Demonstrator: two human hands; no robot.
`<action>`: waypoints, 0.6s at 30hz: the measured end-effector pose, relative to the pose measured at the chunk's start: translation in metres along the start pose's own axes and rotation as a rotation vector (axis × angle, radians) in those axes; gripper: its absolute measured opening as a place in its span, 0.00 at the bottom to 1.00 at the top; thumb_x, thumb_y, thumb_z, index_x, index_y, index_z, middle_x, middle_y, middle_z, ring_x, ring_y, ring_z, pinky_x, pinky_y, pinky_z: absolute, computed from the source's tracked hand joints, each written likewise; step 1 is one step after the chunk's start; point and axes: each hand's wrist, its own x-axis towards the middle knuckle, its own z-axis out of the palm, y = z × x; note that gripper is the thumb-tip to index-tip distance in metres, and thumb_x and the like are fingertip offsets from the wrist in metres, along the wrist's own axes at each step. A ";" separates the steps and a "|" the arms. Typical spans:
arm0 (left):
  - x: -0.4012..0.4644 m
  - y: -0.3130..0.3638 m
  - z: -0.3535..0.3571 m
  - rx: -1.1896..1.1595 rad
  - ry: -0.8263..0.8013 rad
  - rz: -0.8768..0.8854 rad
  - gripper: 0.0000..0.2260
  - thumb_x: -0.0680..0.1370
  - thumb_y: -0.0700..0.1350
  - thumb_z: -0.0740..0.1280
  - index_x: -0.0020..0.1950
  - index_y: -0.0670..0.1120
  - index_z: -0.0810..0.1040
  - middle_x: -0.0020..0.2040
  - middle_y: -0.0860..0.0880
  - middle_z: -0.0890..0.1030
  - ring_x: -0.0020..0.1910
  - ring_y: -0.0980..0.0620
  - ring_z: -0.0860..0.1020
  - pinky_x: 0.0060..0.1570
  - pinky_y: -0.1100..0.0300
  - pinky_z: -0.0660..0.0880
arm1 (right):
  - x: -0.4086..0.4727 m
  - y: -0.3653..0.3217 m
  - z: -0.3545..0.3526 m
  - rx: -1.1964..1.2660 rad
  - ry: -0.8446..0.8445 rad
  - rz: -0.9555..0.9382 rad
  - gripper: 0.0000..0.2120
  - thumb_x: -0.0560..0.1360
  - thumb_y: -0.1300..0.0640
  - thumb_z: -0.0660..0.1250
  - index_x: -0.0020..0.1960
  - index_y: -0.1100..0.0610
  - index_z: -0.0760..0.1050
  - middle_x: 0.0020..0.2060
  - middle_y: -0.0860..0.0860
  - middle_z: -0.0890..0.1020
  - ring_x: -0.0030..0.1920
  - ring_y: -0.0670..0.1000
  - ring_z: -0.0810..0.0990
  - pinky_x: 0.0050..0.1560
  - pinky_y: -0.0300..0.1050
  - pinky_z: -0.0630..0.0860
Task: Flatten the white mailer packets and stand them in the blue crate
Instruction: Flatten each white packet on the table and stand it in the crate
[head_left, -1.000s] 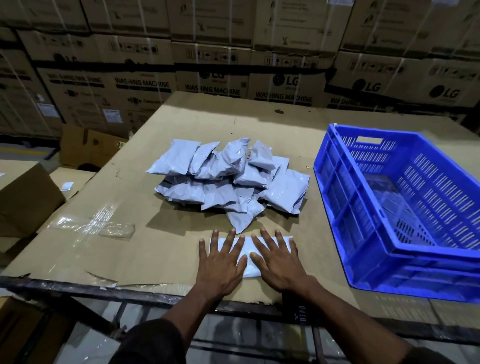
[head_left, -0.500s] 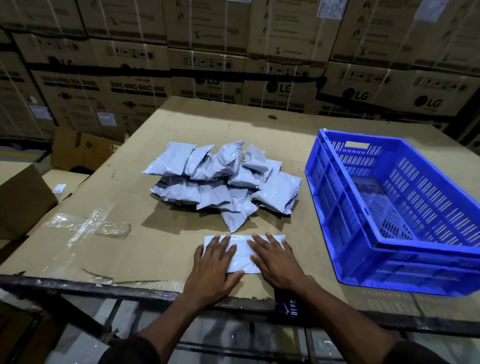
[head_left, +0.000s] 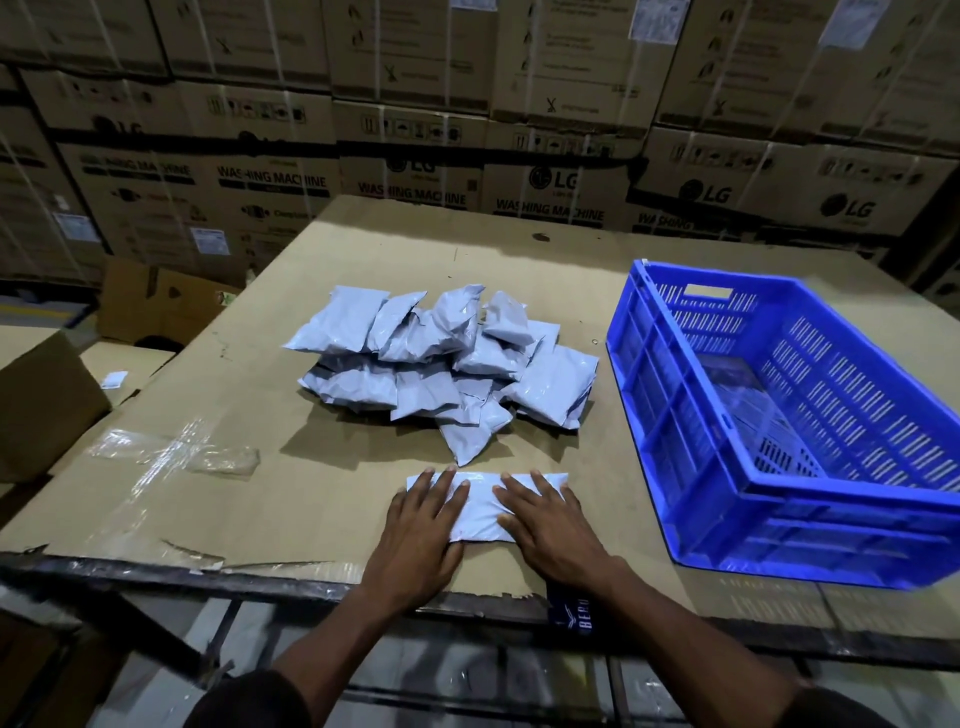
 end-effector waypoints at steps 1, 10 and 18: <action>0.000 -0.001 0.000 -0.009 0.016 -0.003 0.26 0.75 0.49 0.64 0.74 0.46 0.71 0.77 0.42 0.70 0.73 0.37 0.70 0.64 0.38 0.75 | -0.002 0.000 0.000 0.006 -0.003 -0.013 0.36 0.77 0.34 0.33 0.80 0.45 0.56 0.80 0.41 0.53 0.80 0.56 0.50 0.75 0.63 0.52; 0.001 0.003 -0.012 -0.194 0.131 -0.237 0.23 0.78 0.46 0.56 0.72 0.44 0.75 0.72 0.40 0.75 0.70 0.36 0.72 0.68 0.42 0.74 | -0.023 0.008 0.005 -0.298 0.333 -0.609 0.21 0.77 0.57 0.58 0.67 0.44 0.75 0.76 0.38 0.65 0.79 0.64 0.53 0.72 0.74 0.47; -0.002 0.002 -0.009 -0.377 0.242 -0.362 0.21 0.79 0.47 0.56 0.68 0.41 0.79 0.64 0.43 0.82 0.62 0.43 0.79 0.66 0.57 0.68 | -0.005 -0.010 -0.007 -0.310 0.300 -0.741 0.10 0.81 0.51 0.63 0.57 0.44 0.82 0.71 0.36 0.72 0.80 0.64 0.51 0.70 0.78 0.50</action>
